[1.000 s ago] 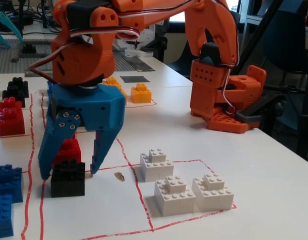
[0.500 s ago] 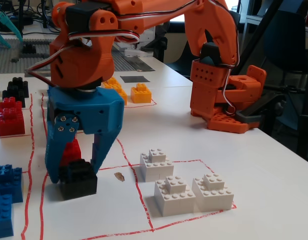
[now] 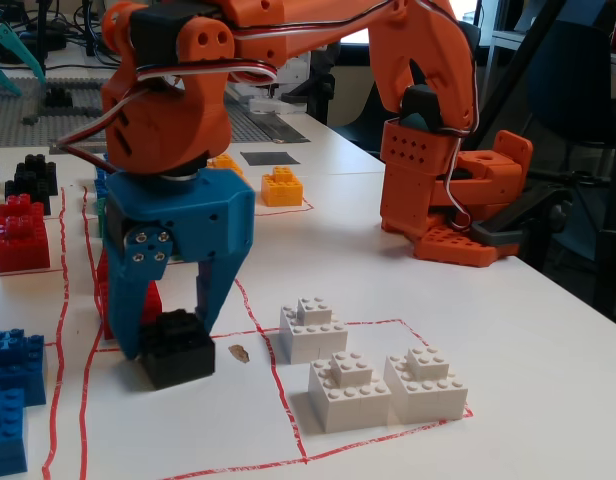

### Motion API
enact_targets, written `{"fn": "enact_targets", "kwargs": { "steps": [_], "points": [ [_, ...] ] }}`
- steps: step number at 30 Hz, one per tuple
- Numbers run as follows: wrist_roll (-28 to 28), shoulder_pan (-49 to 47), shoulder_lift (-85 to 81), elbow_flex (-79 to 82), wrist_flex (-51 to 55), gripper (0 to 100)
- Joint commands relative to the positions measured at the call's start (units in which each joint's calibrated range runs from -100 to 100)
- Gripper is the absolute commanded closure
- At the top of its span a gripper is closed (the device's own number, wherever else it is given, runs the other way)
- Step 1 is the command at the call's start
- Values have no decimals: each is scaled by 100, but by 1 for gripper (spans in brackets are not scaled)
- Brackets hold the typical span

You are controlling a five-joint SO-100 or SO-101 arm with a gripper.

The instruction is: Grab the block and put it in the grey marker

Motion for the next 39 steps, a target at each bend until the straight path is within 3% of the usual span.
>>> {"fn": "enact_targets", "kwargs": {
  "steps": [1,13,29,39],
  "points": [
    [176,-59,-1714,-923,246,100],
    [620,898,-2889,-1495,1347,100],
    [1587,4292,-4365,893,1600,100],
    [2408,6605,-4141,1419,1502,100]
  ]
}}
